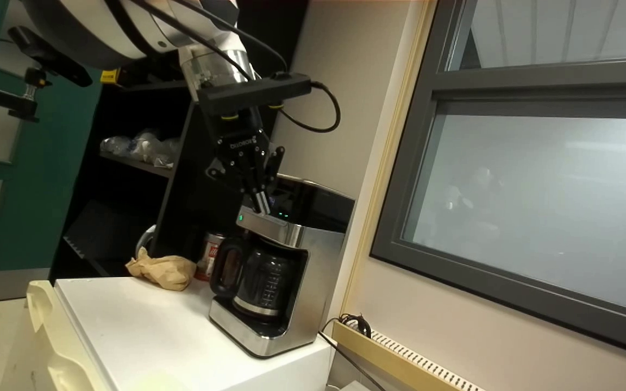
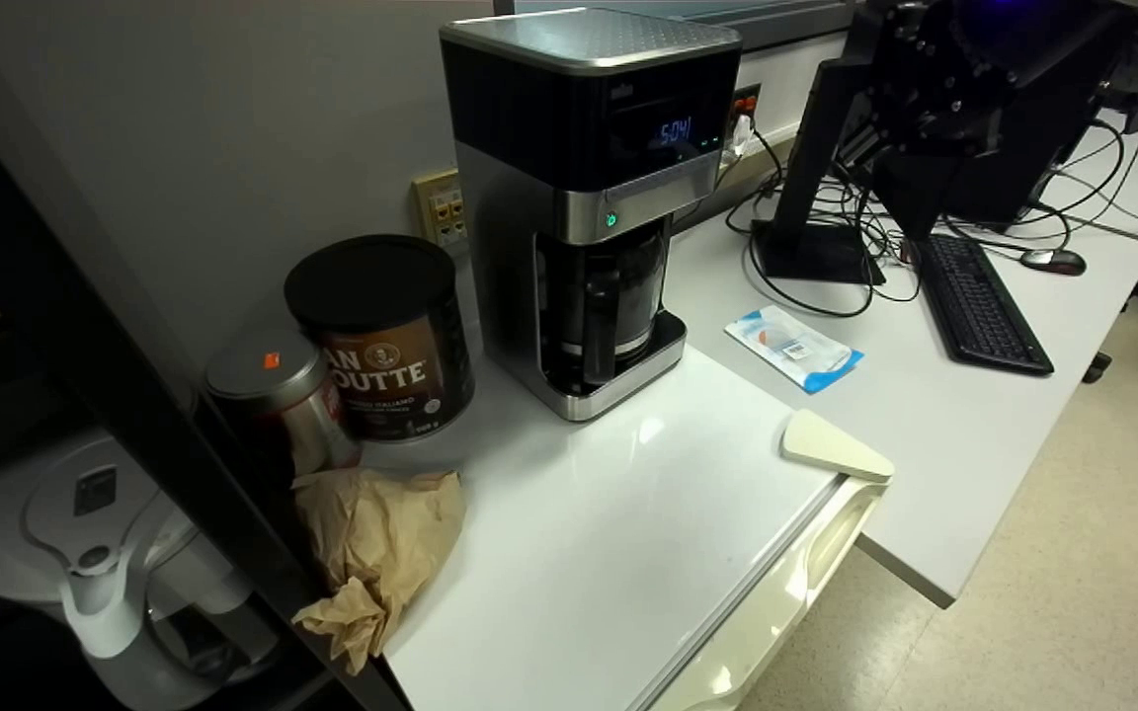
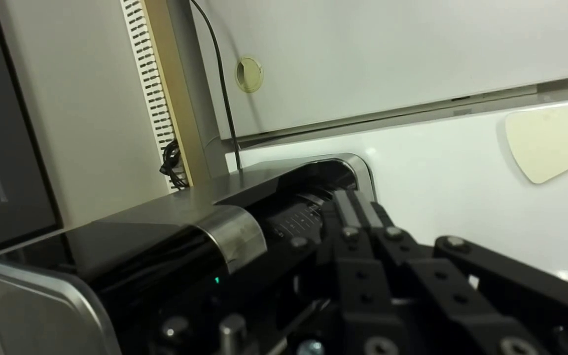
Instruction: Press a button on the coffee maker
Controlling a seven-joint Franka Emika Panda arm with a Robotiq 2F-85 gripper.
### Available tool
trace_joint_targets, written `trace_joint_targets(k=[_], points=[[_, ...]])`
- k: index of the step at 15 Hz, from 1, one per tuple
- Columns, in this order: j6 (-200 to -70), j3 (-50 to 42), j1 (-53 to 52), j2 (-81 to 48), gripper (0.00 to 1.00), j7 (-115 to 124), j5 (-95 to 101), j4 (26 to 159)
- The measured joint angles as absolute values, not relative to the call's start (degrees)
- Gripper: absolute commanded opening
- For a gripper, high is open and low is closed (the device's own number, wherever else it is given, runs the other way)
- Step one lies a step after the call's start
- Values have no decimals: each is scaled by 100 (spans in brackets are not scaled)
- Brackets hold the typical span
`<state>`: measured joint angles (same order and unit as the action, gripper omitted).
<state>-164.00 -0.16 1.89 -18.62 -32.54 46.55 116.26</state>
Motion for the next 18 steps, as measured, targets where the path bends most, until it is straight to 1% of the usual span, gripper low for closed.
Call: trace_joint_targets(k=[5,18], points=[[-16402,18,206,-1942,0,-3269,4558,11528],[-16400,367,342,-2719,0,-4312,3372,10554]])
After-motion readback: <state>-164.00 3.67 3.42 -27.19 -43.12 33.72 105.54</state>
